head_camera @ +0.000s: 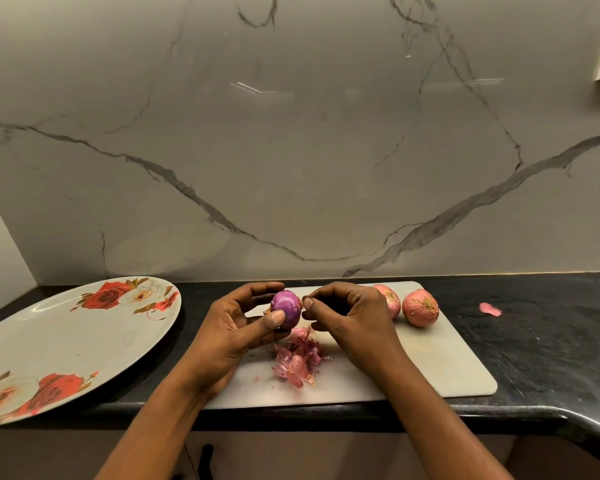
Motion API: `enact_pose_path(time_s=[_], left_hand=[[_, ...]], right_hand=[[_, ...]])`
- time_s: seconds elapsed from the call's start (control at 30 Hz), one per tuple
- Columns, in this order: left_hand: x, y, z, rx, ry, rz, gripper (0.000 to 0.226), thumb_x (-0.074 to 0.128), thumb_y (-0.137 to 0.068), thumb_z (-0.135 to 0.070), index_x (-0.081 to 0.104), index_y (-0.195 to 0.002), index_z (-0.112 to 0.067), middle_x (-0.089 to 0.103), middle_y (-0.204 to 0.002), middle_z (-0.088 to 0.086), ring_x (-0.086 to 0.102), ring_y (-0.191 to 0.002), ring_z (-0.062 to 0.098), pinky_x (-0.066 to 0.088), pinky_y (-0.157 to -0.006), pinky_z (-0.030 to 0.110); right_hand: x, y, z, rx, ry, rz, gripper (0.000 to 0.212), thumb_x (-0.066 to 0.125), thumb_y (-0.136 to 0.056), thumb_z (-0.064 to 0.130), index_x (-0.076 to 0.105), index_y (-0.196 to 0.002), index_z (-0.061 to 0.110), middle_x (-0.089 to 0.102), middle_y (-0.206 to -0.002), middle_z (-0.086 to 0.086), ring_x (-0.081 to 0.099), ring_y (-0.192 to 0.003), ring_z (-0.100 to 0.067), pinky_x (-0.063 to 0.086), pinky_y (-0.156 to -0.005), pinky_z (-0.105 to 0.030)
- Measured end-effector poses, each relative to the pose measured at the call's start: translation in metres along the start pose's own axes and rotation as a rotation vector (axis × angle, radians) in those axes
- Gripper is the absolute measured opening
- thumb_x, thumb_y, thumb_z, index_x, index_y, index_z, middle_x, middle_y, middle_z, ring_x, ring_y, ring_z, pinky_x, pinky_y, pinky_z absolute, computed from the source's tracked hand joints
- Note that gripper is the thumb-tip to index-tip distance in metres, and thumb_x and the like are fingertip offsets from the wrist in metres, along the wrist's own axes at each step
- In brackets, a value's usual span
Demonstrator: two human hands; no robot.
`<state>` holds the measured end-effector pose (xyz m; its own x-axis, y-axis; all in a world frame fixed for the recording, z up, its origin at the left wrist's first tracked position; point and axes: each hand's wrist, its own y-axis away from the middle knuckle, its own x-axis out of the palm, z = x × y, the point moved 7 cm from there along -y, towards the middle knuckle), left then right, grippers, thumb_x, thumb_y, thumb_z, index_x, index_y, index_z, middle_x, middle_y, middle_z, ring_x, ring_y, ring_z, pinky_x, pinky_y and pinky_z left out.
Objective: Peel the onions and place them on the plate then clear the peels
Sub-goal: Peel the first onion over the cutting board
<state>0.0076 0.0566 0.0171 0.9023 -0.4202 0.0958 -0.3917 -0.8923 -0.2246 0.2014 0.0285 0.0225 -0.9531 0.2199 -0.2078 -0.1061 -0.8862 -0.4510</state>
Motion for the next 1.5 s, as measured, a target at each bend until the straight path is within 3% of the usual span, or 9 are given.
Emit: enact_pose_path(time_s=[0.13, 0.4, 0.7, 0.87, 1.5], left_hand=[[0.000, 0.000, 0.000, 0.005, -0.002, -0.005, 0.049, 0.077, -0.084, -0.006, 0.069, -0.131, -0.014, 0.073, -0.127, 0.003, 0.074, -0.114, 0.034, 0.065, -0.087, 0.042], [0.000, 0.001, -0.001, 0.007, 0.004, -0.011, 0.051, 0.078, -0.082, -0.004, 0.068, -0.132, -0.011, 0.073, -0.128, 0.005, 0.075, -0.112, 0.035, 0.064, -0.089, 0.044], [-0.001, 0.001, -0.001, 0.004, -0.003, -0.013, 0.053, 0.080, -0.079, -0.003, 0.069, -0.130, -0.011, 0.073, -0.126, 0.004, 0.074, -0.113, 0.035, 0.064, -0.088, 0.043], [0.000, 0.001, 0.000, 0.006, -0.019, 0.000, 0.052, 0.080, -0.080, -0.002, 0.069, -0.130, -0.011, 0.073, -0.127, 0.004, 0.074, -0.113, 0.036, 0.064, -0.089, 0.043], [0.000, -0.001, 0.005, -0.024, -0.016, 0.030, 0.053, 0.075, -0.087, -0.009, 0.066, -0.138, -0.020, 0.069, -0.136, 0.008, 0.071, -0.119, 0.037, 0.061, -0.098, 0.050]], right_hand=[[-0.001, 0.001, 0.001, 0.009, -0.011, -0.017, 0.009, 0.077, -0.095, 0.016, 0.081, -0.094, 0.024, 0.080, -0.085, 0.002, 0.079, -0.082, -0.018, 0.067, -0.078, -0.045], [0.002, 0.005, 0.010, -0.051, 0.025, 0.034, 0.018, 0.085, -0.090, 0.024, 0.084, -0.107, 0.019, 0.082, -0.096, 0.007, 0.078, -0.092, -0.010, 0.066, -0.082, -0.037], [0.003, 0.002, 0.004, -0.045, 0.006, 0.044, 0.007, 0.080, -0.094, 0.024, 0.084, -0.100, 0.024, 0.081, -0.091, 0.004, 0.079, -0.085, -0.019, 0.066, -0.077, -0.049], [0.003, 0.000, 0.000, -0.028, 0.022, 0.033, 0.004, 0.078, -0.095, 0.024, 0.082, -0.095, 0.024, 0.080, -0.088, 0.004, 0.078, -0.085, -0.019, 0.066, -0.079, -0.049], [-0.011, 0.001, 0.000, 0.041, -0.035, -0.155, 0.004, 0.076, -0.096, 0.013, 0.079, -0.095, 0.011, 0.079, -0.080, -0.001, 0.080, -0.079, -0.013, 0.068, -0.075, -0.039]])
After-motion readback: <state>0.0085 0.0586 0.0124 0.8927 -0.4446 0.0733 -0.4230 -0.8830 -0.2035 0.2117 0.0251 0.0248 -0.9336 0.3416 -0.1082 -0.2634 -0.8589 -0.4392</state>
